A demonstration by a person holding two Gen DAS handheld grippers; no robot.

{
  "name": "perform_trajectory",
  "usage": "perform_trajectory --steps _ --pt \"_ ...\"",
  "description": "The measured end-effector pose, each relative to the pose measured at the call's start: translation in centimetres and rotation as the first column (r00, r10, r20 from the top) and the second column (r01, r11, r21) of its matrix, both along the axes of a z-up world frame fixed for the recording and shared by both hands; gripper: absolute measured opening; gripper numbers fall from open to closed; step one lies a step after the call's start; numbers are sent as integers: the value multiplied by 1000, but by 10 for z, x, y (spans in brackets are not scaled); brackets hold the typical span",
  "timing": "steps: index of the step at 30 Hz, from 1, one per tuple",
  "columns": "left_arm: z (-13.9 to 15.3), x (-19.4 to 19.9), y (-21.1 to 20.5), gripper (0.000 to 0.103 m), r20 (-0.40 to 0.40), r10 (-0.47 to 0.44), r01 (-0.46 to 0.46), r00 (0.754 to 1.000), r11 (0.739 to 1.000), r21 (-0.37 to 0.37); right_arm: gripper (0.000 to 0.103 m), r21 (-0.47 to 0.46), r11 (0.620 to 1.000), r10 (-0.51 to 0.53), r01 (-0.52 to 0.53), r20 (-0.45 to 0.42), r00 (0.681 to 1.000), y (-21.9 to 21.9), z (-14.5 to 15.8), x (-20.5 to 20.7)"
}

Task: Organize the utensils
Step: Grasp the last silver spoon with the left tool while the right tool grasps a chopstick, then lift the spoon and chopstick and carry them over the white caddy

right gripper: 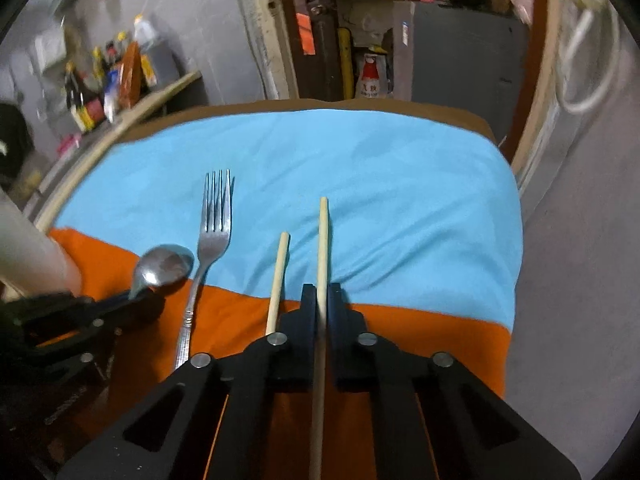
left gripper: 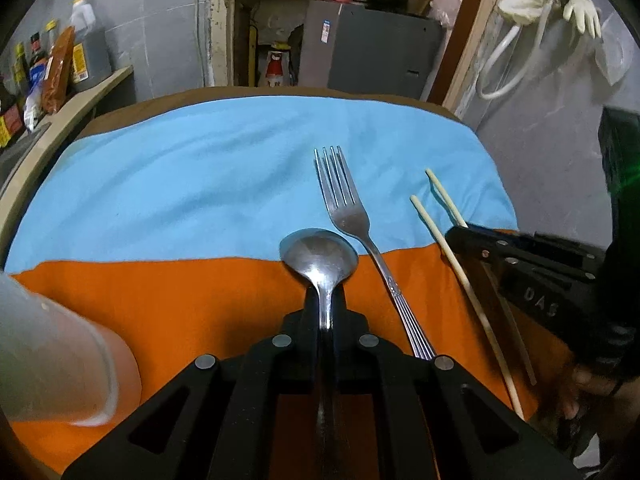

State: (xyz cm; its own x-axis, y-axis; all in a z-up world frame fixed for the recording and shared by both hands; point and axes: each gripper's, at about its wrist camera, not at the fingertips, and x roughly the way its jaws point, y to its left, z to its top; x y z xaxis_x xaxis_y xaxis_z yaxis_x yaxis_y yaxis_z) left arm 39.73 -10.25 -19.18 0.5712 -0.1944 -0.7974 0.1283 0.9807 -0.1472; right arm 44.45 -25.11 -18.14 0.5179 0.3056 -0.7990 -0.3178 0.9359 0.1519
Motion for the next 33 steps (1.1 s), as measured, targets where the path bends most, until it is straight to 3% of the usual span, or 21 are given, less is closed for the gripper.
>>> perform_trajectory --steps 3,9,13,23,33 --pt "3 -13 6 3 25 2 -1 1000 999 -37 3 106 993 -40 42 -25 999 -15 1 -8" --pt "12 -40 12 3 65 -3 11 998 993 -115 3 212 973 -89 92 -24 996 -40 9 -36" --pt "25 -59 14 3 135 -12 37 991 982 -183 3 319 943 -118 94 58 991 -53 26 -59" --pt "92 -100 34 3 404 32 95 914 952 -290 3 487 873 -170 -23 348 922 -40 87 -99" --pt "155 -120 104 3 522 115 65 845 947 -314 3 523 830 -134 -192 522 842 29 150 -111"
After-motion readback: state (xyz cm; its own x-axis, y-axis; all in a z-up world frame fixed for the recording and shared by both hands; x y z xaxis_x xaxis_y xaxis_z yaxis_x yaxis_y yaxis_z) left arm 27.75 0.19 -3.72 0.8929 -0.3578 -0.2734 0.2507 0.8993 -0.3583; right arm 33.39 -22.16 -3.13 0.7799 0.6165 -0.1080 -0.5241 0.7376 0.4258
